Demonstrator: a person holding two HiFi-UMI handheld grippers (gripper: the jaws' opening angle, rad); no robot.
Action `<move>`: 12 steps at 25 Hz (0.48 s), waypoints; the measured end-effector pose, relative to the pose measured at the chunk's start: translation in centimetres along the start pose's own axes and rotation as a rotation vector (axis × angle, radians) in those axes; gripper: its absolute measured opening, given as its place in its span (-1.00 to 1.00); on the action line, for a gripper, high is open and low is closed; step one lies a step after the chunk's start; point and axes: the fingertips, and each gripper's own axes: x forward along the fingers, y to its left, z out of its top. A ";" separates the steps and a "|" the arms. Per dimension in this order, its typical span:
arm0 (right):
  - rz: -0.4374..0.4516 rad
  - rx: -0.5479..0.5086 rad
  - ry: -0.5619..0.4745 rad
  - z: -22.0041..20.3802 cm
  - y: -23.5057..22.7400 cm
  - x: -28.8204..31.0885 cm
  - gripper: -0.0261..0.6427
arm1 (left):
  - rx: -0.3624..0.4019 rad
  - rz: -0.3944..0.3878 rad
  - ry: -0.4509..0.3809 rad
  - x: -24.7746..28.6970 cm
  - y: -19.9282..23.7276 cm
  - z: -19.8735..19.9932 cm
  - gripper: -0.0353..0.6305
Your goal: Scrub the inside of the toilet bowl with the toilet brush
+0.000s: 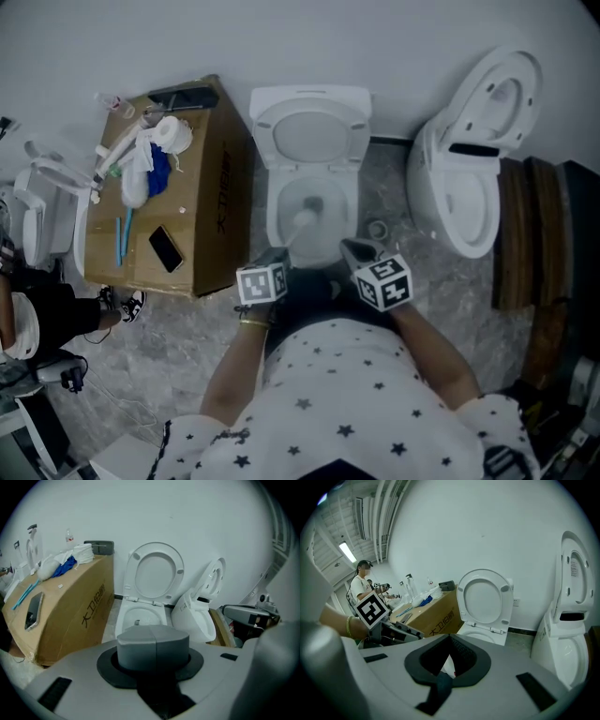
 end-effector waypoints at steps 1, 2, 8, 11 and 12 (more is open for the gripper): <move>0.001 0.002 -0.002 -0.1 0.0 -0.1 -0.90 | -0.007 0.000 -0.003 -0.3 0.0 -0.2 -0.45; 0.001 0.005 -0.003 -0.1 0.0 -0.3 -0.90 | -0.012 0.000 -0.005 -0.5 -0.1 -0.4 -0.45; 0.008 0.010 -0.006 -0.4 0.3 -0.9 -0.90 | -0.021 -0.005 -0.027 -2.1 -0.8 -0.9 -0.45; 0.013 0.006 -0.003 -0.7 0.4 -1.2 -0.90 | -0.026 -0.007 -0.038 -2.5 -1.3 -1.1 -0.45; 0.014 0.005 -0.002 -0.8 0.4 -1.3 -0.90 | -0.025 -0.008 -0.041 -2.6 -1.4 -1.1 -0.45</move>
